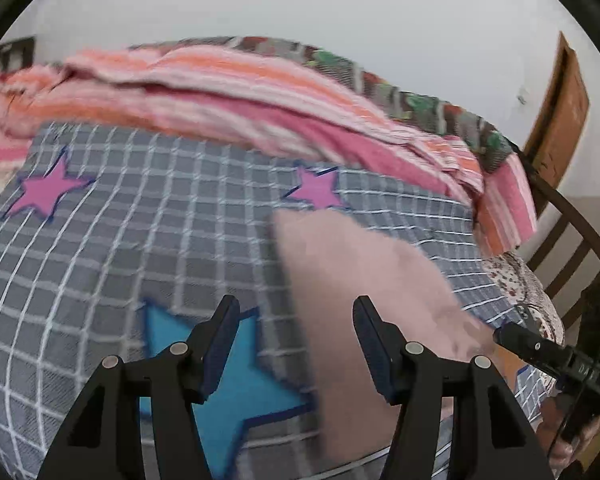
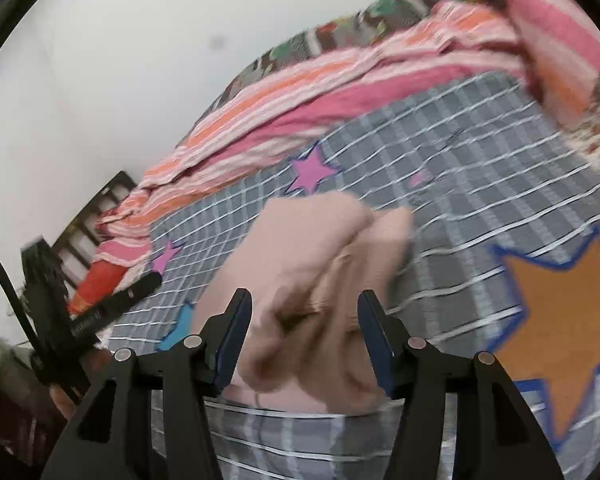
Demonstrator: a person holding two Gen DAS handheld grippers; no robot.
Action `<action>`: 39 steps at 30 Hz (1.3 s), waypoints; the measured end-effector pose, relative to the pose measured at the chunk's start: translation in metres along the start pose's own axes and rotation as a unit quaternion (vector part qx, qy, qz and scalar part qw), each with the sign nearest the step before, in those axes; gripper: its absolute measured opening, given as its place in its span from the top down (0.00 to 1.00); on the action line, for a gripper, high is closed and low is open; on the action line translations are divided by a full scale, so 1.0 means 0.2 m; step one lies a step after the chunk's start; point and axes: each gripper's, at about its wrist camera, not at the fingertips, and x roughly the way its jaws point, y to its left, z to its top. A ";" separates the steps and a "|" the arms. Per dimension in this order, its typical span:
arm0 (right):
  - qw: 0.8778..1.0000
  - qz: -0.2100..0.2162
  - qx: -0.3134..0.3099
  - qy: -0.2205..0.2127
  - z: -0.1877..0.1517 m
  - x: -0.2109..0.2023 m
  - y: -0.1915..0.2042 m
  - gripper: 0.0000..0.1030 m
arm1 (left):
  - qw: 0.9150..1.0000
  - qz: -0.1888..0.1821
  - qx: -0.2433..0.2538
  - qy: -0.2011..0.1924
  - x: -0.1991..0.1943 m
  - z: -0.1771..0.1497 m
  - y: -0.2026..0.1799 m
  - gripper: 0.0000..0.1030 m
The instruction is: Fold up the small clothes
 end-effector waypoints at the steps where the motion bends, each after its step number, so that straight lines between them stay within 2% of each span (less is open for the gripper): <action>1: 1.000 0.007 0.003 0.010 -0.01 0.04 0.03 0.47 | 1.000 0.002 -0.003 0.002 0.00 -0.01 0.03 0.45; 6: 0.999 0.003 0.015 0.052 -0.12 0.15 0.08 0.47 | 1.000 -0.011 -0.022 0.019 0.04 -0.10 0.15 0.45; 9: 0.997 -0.023 0.026 0.063 -0.16 0.19 0.06 0.47 | 0.999 -0.026 -0.029 0.026 0.07 -0.13 0.16 0.45; 13: 0.996 0.001 0.069 0.064 -0.14 0.24 -0.01 0.47 | 0.998 -0.039 -0.031 0.029 0.08 -0.16 0.16 0.45; 20: 0.990 0.043 0.120 0.061 0.01 0.44 -0.06 0.48 | 0.997 -0.053 -0.047 0.026 0.06 -0.16 0.18 0.44; 21: 0.989 0.043 0.124 0.060 0.03 0.45 -0.07 0.54 | 0.997 -0.053 -0.049 0.027 0.06 -0.16 0.18 0.44; 22: 0.990 0.031 0.127 0.058 0.06 0.47 -0.06 0.71 | 0.997 -0.052 -0.049 0.027 0.06 -0.16 0.18 0.44; 25: 0.996 0.030 0.071 0.035 0.11 0.42 0.01 0.78 | 0.998 -0.048 -0.041 0.025 0.05 -0.16 0.16 0.44; 28: 0.999 0.017 0.007 -0.026 0.11 0.25 0.07 0.78 | 0.998 -0.049 -0.033 0.026 0.06 -0.16 0.13 0.44; 30: 0.999 -0.004 -0.009 -0.050 0.08 0.18 0.03 0.78 | 0.997 -0.057 -0.031 0.029 0.07 -0.16 0.11 0.44; 32: 0.999 -0.027 -0.007 -0.043 0.06 0.19 -0.04 0.78 | 0.997 -0.062 -0.026 0.032 0.09 -0.16 0.08 0.44; 34: 0.998 -0.054 0.016 0.013 0.03 0.29 -0.14 0.74 | 0.997 -0.064 -0.016 0.035 0.11 -0.15 0.02 0.44; 35: 0.998 -0.048 0.028 0.028 0.00 0.30 -0.18 0.72 | 0.997 -0.064 -0.009 0.035 0.12 -0.14 -0.01 0.44; 36: 0.998 -0.040 0.034 0.023 -0.01 0.28 -0.20 0.64 | 0.997 -0.064 -0.002 0.032 0.12 -0.14 -0.03 0.44; 37: 0.998 -0.047 0.034 0.017 0.00 0.26 -0.20 0.48 | 0.998 -0.064 0.002 0.028 0.12 -0.13 -0.04 0.44; 39: 0.998 -0.061 0.033 0.004 0.02 0.23 -0.21 0.37 | 0.997 -0.069 0.005 0.023 0.11 -0.12 -0.06 0.42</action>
